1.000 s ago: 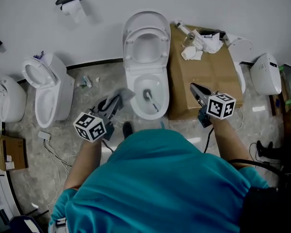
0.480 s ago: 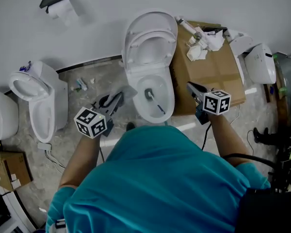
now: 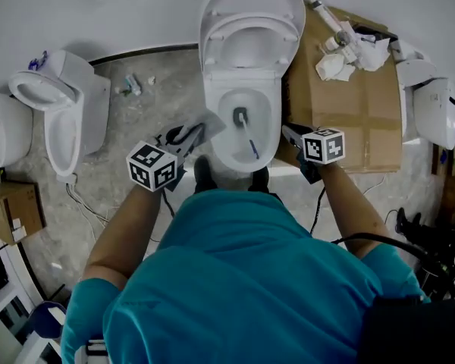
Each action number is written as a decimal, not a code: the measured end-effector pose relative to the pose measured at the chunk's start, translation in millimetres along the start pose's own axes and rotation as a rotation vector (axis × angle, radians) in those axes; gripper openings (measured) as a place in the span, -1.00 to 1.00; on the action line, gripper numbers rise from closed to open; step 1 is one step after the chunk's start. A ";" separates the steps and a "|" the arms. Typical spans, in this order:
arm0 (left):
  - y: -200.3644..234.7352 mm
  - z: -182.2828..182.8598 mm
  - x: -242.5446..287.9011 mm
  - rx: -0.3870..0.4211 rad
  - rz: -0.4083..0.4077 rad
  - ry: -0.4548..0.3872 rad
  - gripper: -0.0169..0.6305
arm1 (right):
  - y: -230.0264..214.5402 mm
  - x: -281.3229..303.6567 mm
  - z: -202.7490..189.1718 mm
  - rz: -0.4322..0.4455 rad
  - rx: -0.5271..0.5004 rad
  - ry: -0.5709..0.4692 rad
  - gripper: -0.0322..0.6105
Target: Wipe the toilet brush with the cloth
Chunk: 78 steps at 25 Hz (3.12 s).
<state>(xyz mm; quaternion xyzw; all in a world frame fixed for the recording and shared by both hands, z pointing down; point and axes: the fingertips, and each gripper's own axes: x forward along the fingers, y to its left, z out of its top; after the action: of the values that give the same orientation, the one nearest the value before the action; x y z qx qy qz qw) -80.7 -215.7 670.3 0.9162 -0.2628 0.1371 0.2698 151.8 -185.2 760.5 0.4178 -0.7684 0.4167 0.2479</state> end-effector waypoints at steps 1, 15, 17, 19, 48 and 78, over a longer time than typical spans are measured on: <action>-0.3 -11.6 11.1 -0.019 0.016 0.012 -0.91 | -8.1 15.4 -15.6 0.014 -0.002 0.058 -0.80; 29.9 -170.8 87.7 -0.180 0.000 0.209 -0.91 | -64.0 195.1 -240.8 -0.074 0.058 0.553 -0.35; 33.4 -189.7 86.9 -0.193 -0.011 0.229 -0.91 | -74.4 210.6 -261.0 -0.121 0.014 0.578 -0.34; 36.7 -205.1 84.3 -0.200 -0.019 0.239 -0.91 | -86.4 224.6 -269.8 -0.169 -0.042 0.602 -0.33; 52.9 -227.4 36.6 -0.246 -0.015 0.214 -0.91 | -107.8 229.3 -281.1 -0.164 0.318 0.793 -0.70; -61.8 113.7 9.1 0.102 -0.078 -0.188 -0.91 | 53.4 -129.7 120.5 0.372 0.351 -0.316 -0.71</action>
<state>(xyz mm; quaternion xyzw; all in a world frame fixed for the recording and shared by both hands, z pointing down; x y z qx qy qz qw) -26.5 -239.6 554.9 0.9470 -0.2439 0.0533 0.2022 171.0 -214.6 579.0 0.3659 -0.7771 0.5112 -0.0313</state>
